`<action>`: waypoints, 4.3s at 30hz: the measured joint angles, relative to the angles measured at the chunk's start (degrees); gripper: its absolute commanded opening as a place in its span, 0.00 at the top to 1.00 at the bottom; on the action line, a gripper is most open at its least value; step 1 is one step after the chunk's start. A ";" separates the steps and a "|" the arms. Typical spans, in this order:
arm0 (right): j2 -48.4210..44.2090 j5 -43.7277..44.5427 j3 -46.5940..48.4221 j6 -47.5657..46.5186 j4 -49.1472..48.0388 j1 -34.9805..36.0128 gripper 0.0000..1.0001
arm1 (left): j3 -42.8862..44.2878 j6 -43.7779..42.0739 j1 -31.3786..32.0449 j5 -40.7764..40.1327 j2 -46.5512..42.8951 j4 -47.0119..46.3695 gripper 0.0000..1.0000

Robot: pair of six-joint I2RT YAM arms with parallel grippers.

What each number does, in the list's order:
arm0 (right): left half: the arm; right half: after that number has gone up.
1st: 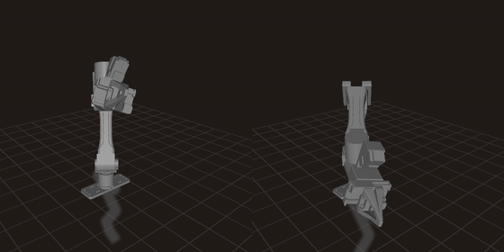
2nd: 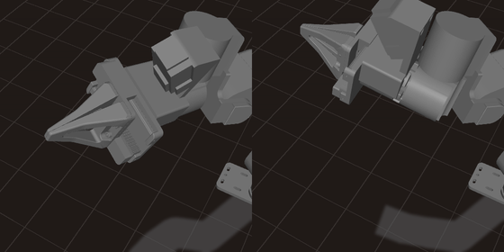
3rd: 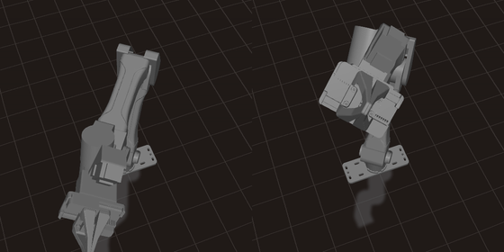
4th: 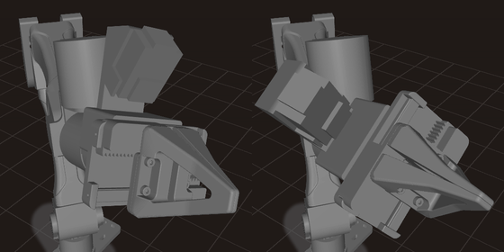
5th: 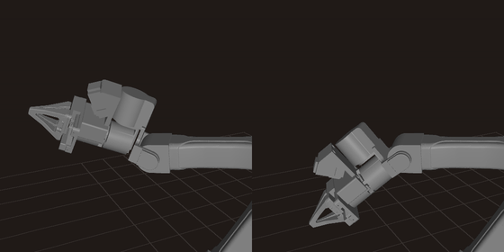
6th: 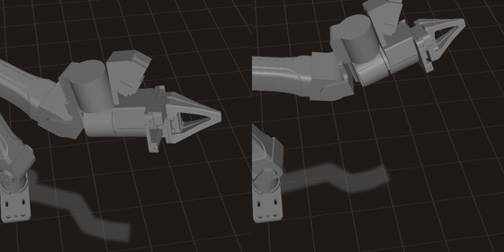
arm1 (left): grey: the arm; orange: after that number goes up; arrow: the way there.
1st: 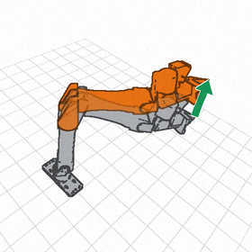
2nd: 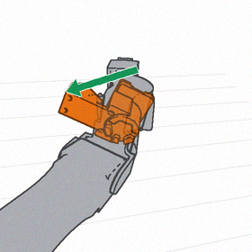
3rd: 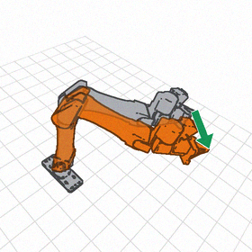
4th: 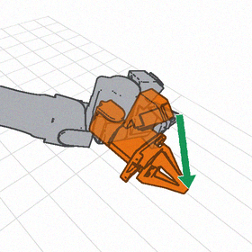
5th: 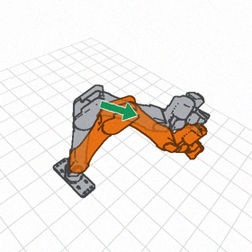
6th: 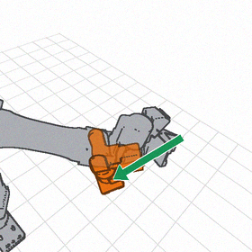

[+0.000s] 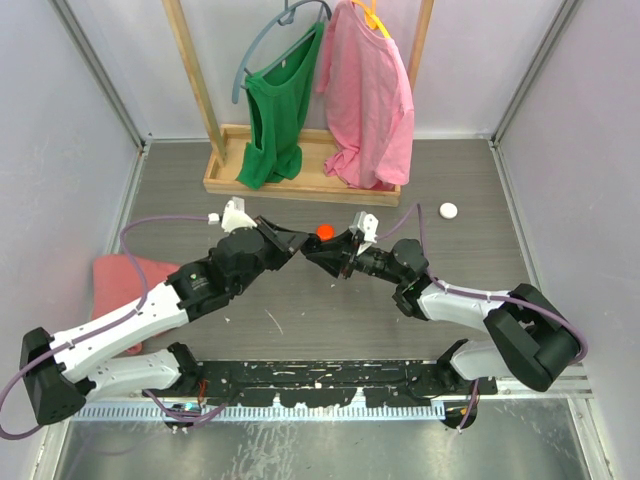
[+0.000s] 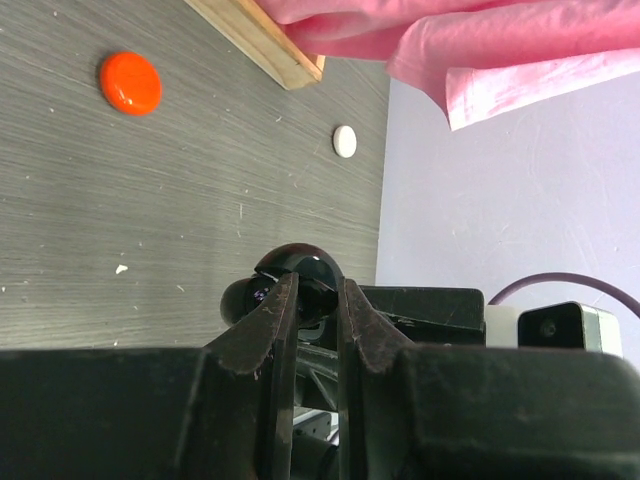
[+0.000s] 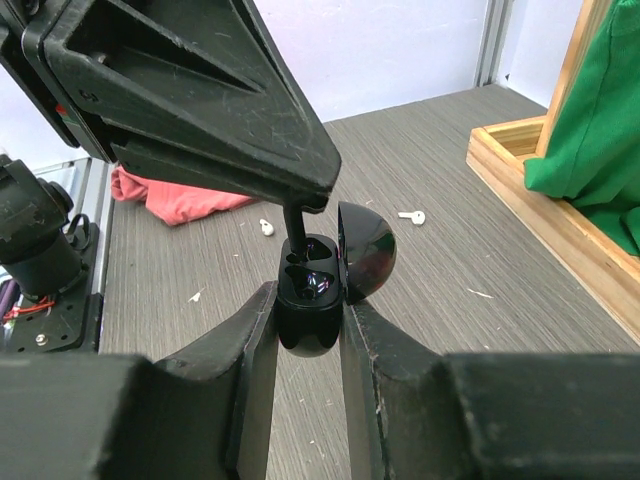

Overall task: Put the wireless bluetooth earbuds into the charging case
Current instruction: Place the earbud in the charging case, then pick up the earbud from the center of the board.

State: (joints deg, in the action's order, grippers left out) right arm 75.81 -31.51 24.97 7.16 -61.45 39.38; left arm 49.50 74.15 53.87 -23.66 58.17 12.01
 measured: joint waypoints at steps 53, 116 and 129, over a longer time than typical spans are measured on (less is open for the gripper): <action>-2.14 3.48 -1.36 -1.49 0.66 0.15 0.87 | -0.02 1.14 1.27 -0.79 -0.68 1.77 0.27; -3.65 10.56 -9.03 -2.29 2.86 0.13 0.88 | 5.03 -27.02 -22.18 10.47 35.34 12.59 0.01; -3.65 11.56 -9.03 -2.29 3.23 0.13 0.88 | 2.95 -27.04 -22.18 12.52 33.00 15.58 0.02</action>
State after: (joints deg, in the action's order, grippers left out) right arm 72.16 -19.94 15.94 4.86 -58.22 39.51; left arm 52.45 47.11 31.68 -11.14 91.18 27.59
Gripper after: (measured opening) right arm 0.332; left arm 0.984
